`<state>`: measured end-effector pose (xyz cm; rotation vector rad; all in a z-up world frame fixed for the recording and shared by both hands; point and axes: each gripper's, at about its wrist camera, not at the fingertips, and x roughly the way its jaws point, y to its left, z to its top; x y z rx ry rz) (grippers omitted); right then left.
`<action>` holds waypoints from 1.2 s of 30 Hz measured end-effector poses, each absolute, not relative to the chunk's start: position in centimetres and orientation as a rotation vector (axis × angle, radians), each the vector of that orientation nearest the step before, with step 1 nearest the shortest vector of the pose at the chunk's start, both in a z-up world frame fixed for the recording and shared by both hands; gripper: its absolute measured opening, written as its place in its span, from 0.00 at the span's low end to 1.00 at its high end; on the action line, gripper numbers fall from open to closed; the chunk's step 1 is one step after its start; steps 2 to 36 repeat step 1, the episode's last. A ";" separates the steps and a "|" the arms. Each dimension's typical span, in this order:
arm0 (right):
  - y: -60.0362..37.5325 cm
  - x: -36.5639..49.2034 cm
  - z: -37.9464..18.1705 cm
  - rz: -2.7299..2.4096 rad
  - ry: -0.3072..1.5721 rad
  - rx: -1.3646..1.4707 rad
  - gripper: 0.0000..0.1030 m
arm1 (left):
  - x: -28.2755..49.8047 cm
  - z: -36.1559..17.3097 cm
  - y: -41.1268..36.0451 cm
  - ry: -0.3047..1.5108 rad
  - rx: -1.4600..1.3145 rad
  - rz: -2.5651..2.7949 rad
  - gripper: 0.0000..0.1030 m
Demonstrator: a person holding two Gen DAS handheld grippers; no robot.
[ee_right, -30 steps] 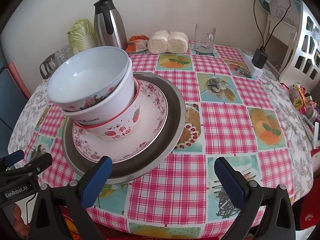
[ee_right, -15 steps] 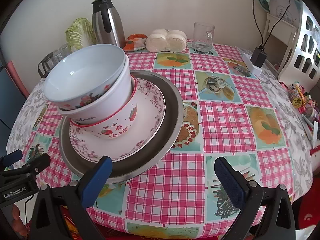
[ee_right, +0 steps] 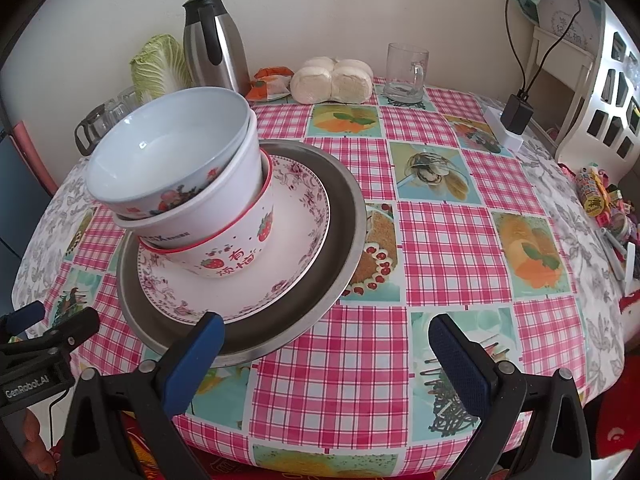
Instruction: Organize plates and bowls
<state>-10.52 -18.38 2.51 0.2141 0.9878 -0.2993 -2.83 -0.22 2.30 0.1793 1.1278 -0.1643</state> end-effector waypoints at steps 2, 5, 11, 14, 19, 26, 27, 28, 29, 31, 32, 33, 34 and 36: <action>-18.4 -10.5 2.5 -0.299 0.988 0.214 1.00 | -2.8 2.3 -0.2 1.129 0.176 -0.168 0.99; -18.4 -10.5 2.5 -0.299 0.988 0.214 1.00 | -2.8 2.3 -0.2 1.129 0.176 -0.168 0.99; -18.4 -10.5 2.5 -0.299 0.988 0.214 1.00 | -2.8 2.3 -0.2 1.129 0.176 -0.168 0.99; -18.4 -10.5 2.5 -0.299 0.988 0.214 1.00 | -2.8 2.3 -0.2 1.129 0.176 -0.168 0.99; -18.4 -10.5 2.5 -0.299 0.988 0.214 1.00 | -2.8 2.3 -0.2 1.129 0.176 -0.168 0.99; -18.4 -10.5 2.5 -0.299 0.988 0.214 1.00 | -2.8 2.3 -0.2 1.129 0.176 -0.168 0.99; -18.4 -10.5 2.5 -0.299 0.988 0.214 1.00 | -2.8 2.3 -0.2 1.129 0.176 -0.168 0.99; -18.4 -10.5 2.5 -0.299 0.988 0.214 1.00 | -2.8 2.3 -0.2 1.129 0.176 -0.168 0.99; -18.4 -10.5 2.5 -0.299 0.988 0.214 1.00 | -2.8 2.3 -0.2 1.129 0.176 -0.168 0.99; -18.4 -10.5 2.5 -0.299 0.988 0.214 1.00 | -2.8 2.3 -0.2 1.129 0.176 -0.168 0.99; -18.4 -10.5 2.5 -0.299 0.988 0.214 1.00 | -2.8 2.3 -0.2 1.129 0.176 -0.168 0.99; -18.4 -10.5 2.5 -0.299 0.988 0.214 1.00 | -2.8 2.3 -0.2 1.129 0.176 -0.168 0.99; -18.4 -10.5 2.5 -0.299 0.988 0.214 1.00 | -2.8 2.3 -0.2 1.129 0.176 -0.168 0.99; -18.4 -10.5 2.5 -0.299 0.988 0.214 1.00 | -2.8 2.3 -0.2 1.129 0.176 -0.168 0.99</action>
